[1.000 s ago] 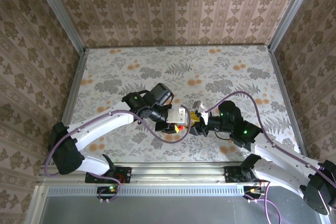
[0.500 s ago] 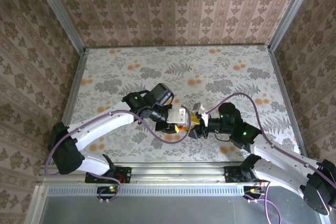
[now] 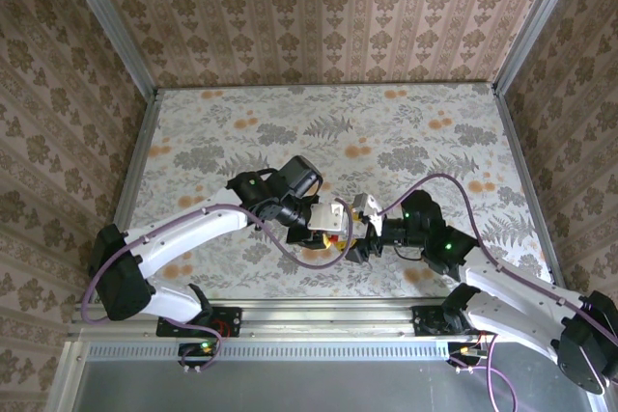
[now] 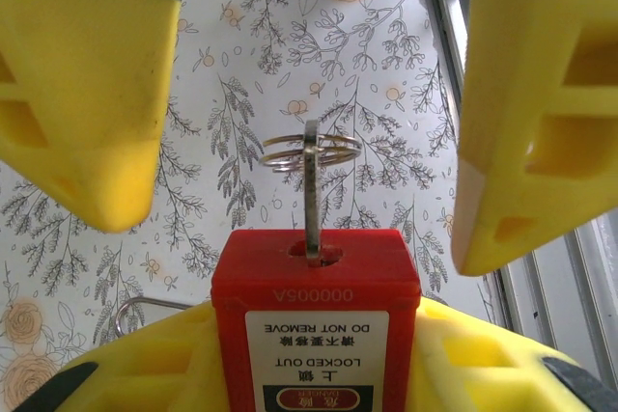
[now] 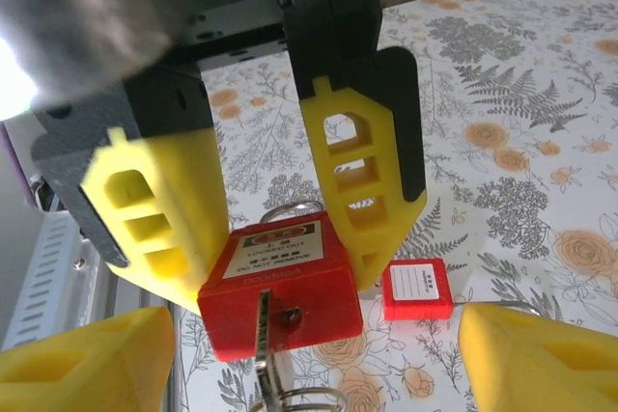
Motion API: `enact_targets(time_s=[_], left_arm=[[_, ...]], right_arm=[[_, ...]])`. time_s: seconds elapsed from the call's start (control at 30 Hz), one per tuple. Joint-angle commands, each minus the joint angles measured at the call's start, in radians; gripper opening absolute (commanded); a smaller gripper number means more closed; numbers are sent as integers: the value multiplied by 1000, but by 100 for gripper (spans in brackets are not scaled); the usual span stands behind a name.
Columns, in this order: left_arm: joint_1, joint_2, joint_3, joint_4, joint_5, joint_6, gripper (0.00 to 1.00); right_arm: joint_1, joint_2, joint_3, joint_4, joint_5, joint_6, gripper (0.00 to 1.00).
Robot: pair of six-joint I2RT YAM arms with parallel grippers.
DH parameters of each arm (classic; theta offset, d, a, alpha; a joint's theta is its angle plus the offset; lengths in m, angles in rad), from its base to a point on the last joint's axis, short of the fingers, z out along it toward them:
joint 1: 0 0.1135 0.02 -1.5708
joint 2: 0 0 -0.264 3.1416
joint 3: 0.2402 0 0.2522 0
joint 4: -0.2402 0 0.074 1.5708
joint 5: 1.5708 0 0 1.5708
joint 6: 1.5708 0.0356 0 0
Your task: Unlock with the key
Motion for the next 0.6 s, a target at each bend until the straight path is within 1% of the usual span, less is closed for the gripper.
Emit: enact_targets(time_s=[0.0,0.17,0.33,0.57], left_arm=[[-10,3,34,-24,40,23,0],[-15,10,37,-38,49,26,0],[-17,26,45,-54,57,27,0],[-17,34,53,-49,61,29,0]], right_arm=[[14,26,-1,39,-29,-51,78],[21,41,-1,58,-33,-63,78],[26,20,-13,78,-12,-69,77],[29,22,-9,65,-68,-59,72]])
